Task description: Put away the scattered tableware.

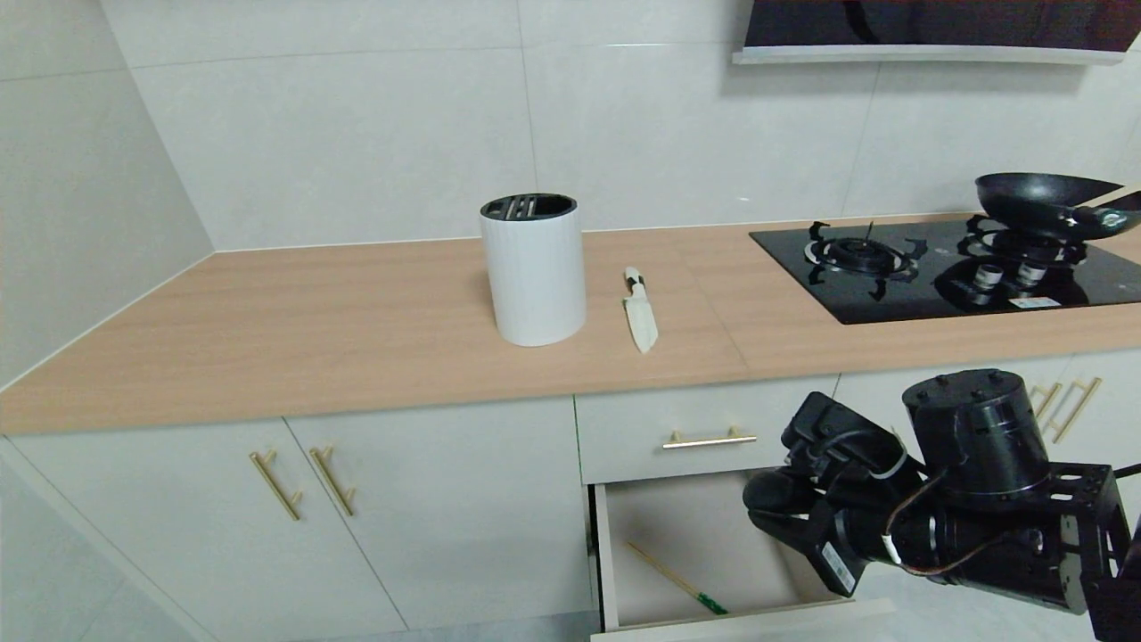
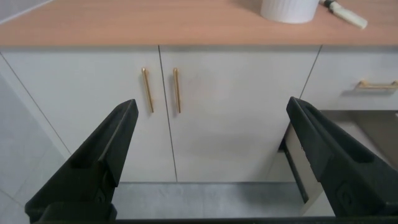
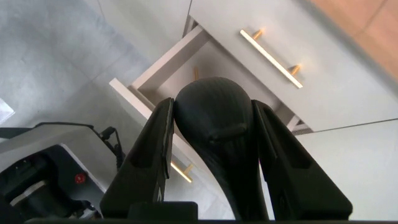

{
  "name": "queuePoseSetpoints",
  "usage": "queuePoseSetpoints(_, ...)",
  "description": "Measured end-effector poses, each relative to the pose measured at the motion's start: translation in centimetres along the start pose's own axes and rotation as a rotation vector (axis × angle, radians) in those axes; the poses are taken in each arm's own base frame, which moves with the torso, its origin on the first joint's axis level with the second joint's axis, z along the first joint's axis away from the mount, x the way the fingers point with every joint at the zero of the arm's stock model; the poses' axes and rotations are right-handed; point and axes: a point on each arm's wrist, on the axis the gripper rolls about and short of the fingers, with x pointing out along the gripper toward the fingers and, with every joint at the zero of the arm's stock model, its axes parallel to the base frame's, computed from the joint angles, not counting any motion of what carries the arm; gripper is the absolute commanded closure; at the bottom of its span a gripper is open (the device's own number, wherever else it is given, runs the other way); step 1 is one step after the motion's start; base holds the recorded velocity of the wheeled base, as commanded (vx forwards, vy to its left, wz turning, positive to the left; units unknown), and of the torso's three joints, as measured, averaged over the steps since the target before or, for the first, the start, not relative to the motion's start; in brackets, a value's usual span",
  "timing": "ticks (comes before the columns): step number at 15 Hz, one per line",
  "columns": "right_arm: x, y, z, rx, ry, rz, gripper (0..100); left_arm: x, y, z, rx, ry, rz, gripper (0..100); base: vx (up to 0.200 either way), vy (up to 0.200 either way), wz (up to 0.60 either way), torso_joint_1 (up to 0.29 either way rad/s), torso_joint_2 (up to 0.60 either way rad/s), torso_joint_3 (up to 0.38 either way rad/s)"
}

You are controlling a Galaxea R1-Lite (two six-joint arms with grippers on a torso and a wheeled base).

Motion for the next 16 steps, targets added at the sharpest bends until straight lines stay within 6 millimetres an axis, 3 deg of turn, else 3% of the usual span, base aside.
queuePoseSetpoints(16, 2.6, -0.6, 1.5, -0.002, -0.019, -0.01, 100, 0.0, 0.0, 0.0, 0.0, -0.001, -0.001, 0, 0.0, 0.0, 0.0, -0.133, 0.45, 0.315)
